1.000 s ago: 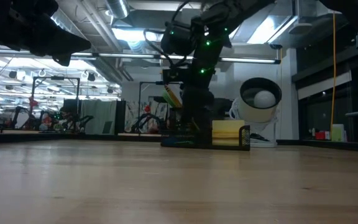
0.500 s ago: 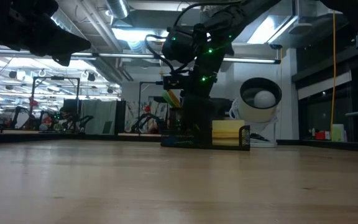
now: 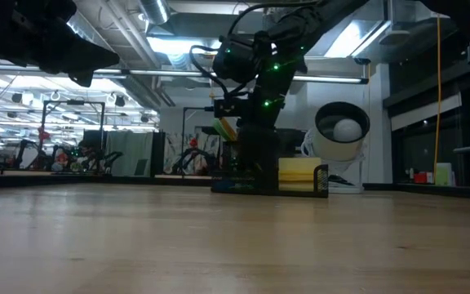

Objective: Pick and place office supplies into organizer
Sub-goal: Put the yellow binder clip into the black desk organizer, then return to Home Position

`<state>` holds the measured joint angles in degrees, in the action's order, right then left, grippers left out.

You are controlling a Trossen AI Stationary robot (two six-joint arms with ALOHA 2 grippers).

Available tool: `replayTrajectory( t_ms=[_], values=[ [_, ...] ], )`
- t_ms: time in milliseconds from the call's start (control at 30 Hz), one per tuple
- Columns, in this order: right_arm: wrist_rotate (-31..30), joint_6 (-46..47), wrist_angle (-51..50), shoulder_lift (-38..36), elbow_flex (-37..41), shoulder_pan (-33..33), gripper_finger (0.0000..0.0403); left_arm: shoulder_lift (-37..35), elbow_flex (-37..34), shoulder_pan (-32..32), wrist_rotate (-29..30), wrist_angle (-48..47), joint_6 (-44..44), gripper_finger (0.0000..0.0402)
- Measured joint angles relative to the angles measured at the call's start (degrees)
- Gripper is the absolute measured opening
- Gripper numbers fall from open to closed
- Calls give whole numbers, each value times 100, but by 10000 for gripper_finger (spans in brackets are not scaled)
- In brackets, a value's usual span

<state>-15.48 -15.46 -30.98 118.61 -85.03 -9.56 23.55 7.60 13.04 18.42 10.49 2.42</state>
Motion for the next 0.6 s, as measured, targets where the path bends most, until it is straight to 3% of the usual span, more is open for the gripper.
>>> replayTrajectory(
  t_ms=[167, 333, 467, 600],
  values=[
    [-56, -9, -98, 0, -50, 0, 146, 0, 0, 0, 0, 1, -7, 1],
    [-127, 20, -431, -31, -436, 7, 146, 0, 0, 0, 3, 38, -15, 2],
    [-133, 144, -927, -33, -966, 97, 118, -6, 0, 0, 6, 185, -21, 1],
    [-131, 327, -1330, -44, -1404, 270, 63, -105, 0, 0, 8, 186, -67, 2]
  ],
)
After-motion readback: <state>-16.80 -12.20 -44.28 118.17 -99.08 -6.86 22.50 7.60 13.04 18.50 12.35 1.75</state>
